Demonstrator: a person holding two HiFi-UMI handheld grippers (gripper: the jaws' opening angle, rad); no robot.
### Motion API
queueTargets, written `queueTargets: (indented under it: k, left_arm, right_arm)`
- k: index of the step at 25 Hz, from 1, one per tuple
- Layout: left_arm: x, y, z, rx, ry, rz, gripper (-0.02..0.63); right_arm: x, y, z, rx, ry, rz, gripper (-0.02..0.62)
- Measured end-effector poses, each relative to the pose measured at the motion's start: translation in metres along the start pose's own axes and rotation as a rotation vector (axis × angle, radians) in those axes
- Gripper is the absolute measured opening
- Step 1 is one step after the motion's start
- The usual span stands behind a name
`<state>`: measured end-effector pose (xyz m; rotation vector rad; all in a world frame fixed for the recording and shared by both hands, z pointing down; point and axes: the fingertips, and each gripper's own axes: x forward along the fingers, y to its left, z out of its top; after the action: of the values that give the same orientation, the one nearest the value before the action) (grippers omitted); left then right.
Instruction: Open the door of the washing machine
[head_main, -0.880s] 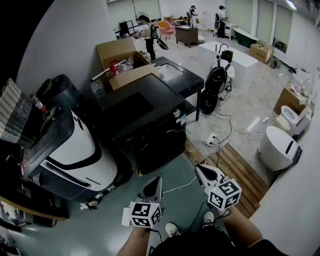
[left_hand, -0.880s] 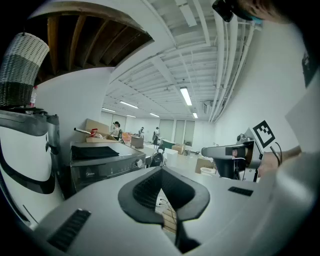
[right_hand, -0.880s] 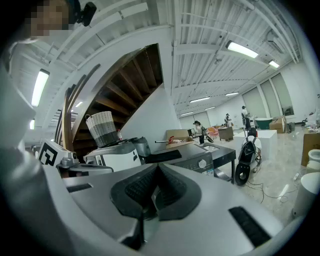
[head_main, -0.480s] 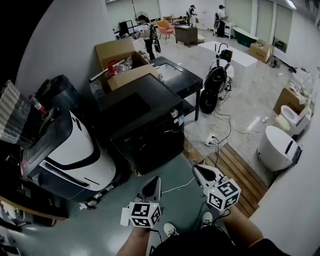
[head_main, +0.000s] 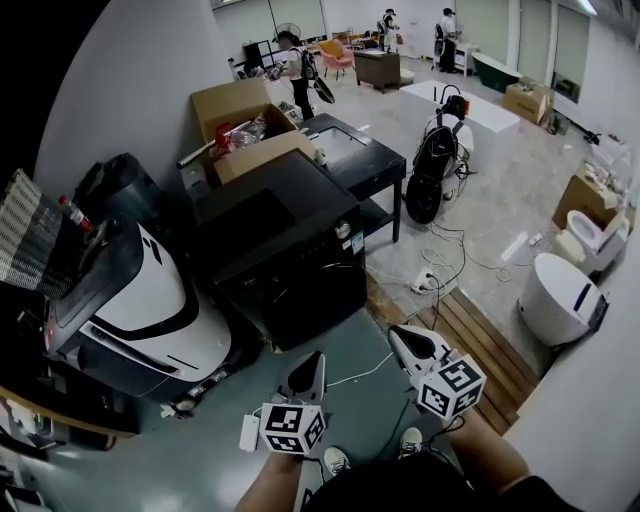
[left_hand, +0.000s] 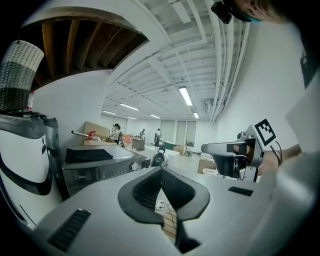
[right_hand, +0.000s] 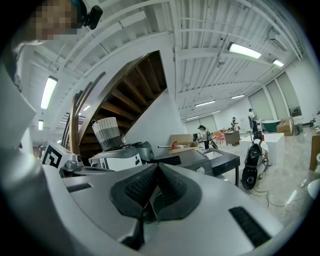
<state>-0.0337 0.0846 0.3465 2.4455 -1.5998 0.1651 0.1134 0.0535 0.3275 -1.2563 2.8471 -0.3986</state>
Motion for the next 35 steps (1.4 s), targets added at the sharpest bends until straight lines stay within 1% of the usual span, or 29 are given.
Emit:
queueTargets:
  k: [10, 16, 24, 29, 35]
  left_arm:
    - [0.042, -0.043, 0.011, 0.026, 0.008, -0.001, 0.018]
    - [0.062, -0.067, 0.019, 0.010, -0.001, 0.032, 0.018]
    - [0.074, -0.097, 0.027, 0.007, -0.026, 0.066, 0.018]
    - [0.077, -0.092, 0.021, 0.000, -0.013, 0.082, 0.018]
    - [0.089, -0.076, 0.020, -0.029, -0.023, 0.075, 0.018]
  right_arm:
    - [-0.021, -0.047, 0.012, 0.023, -0.025, 0.024, 0.017]
    - [-0.034, -0.075, 0.022, 0.025, -0.021, 0.049, 0.017]
    - [-0.050, -0.100, 0.027, 0.022, -0.007, 0.086, 0.017]
    - [-0.044, -0.108, 0.022, 0.048, -0.001, 0.091, 0.017]
    - [-0.030, -0.111, 0.021, 0.036, 0.022, 0.088, 0.017]
